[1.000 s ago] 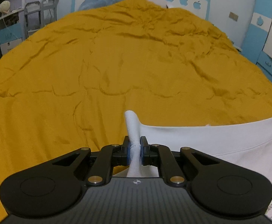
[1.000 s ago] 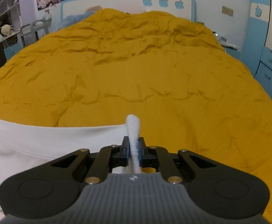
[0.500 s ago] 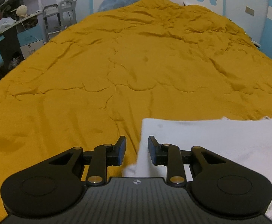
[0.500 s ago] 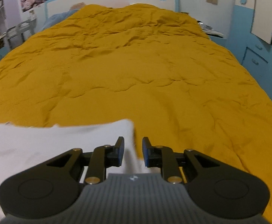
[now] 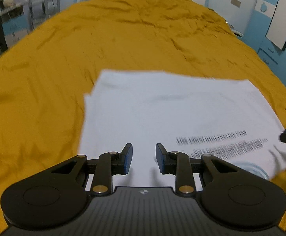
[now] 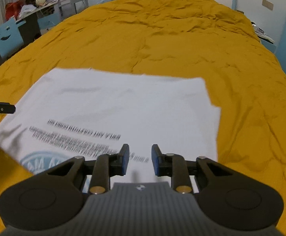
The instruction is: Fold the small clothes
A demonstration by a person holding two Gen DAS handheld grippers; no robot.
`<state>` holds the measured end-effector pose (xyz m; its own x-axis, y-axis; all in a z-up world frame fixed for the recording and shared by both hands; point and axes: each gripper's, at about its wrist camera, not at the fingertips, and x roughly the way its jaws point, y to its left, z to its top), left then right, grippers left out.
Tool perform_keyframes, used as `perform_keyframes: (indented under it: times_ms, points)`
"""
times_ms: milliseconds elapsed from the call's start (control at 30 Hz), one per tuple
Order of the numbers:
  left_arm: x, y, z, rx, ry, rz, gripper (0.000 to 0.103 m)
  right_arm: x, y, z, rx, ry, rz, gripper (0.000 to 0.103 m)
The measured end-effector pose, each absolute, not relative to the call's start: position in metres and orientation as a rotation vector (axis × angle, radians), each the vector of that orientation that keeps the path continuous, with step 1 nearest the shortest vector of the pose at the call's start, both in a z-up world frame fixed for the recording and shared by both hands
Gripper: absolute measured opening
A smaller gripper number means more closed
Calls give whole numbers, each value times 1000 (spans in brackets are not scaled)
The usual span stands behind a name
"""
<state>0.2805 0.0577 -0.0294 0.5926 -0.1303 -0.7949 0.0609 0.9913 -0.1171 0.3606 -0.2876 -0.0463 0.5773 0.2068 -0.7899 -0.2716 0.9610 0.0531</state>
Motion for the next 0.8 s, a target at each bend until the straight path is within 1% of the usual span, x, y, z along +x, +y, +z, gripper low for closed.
perform_keyframes:
  times_ms: [200, 367, 467, 600, 667, 733, 800]
  points:
    - [268, 60, -63, -67, 998, -76, 34, 339, -294, -84, -48, 966, 181, 20]
    - [267, 67, -80, -105, 992, -74, 33, 329, -298, -105, -29, 953, 148, 20]
    - [264, 69, -83, -121, 981, -74, 33, 327, -296, -115, -32, 943, 139, 21]
    - [260, 68, -75, -123, 946, -80, 34, 325, -295, -110, -33, 931, 139, 22]
    - [261, 68, -70, -133, 924, -87, 34, 330, -300, -104, -20, 923, 149, 25]
    - [265, 66, -64, -147, 904, -105, 34, 330, -306, -95, 12, 903, 155, 37]
    - [272, 63, -57, -162, 885, -135, 36, 333, -317, -86, 57, 887, 159, 39]
